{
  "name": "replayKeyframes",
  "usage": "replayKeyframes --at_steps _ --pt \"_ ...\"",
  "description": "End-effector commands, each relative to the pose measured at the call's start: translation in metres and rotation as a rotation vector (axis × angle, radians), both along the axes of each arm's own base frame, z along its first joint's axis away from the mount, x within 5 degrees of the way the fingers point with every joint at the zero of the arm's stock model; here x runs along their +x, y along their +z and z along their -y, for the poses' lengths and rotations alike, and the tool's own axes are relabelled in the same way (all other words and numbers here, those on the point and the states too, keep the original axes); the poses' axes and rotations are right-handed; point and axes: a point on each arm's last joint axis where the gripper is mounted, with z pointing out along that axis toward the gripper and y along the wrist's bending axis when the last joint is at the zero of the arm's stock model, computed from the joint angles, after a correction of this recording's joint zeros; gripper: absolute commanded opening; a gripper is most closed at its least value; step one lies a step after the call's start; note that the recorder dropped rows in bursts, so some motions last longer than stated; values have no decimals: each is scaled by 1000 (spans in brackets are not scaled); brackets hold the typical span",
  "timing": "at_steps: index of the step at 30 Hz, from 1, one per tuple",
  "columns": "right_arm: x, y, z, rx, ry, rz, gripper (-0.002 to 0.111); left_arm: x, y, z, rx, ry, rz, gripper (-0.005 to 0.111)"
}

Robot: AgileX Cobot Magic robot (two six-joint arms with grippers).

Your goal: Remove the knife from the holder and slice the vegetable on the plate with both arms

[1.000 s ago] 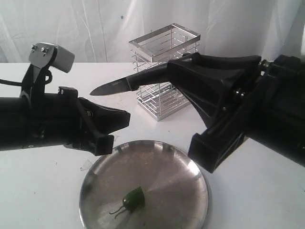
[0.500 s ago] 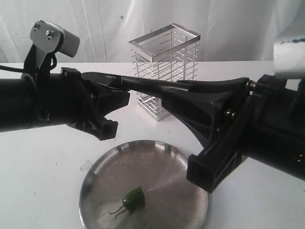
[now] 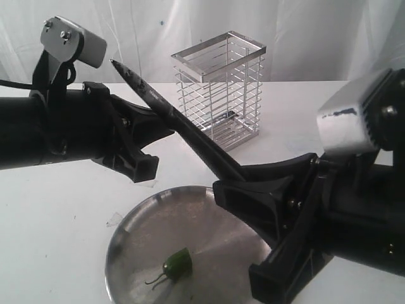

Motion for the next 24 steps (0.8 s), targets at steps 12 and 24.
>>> replayKeyframes --at_steps 12,24 --pt "3 -4 4 -15 -36 -76 0 -7 -9 1 -8 -39 -33 4" --pt "15 -13 19 -126 -130 -90 0 -8 -12 1 1 -43 -36 4"
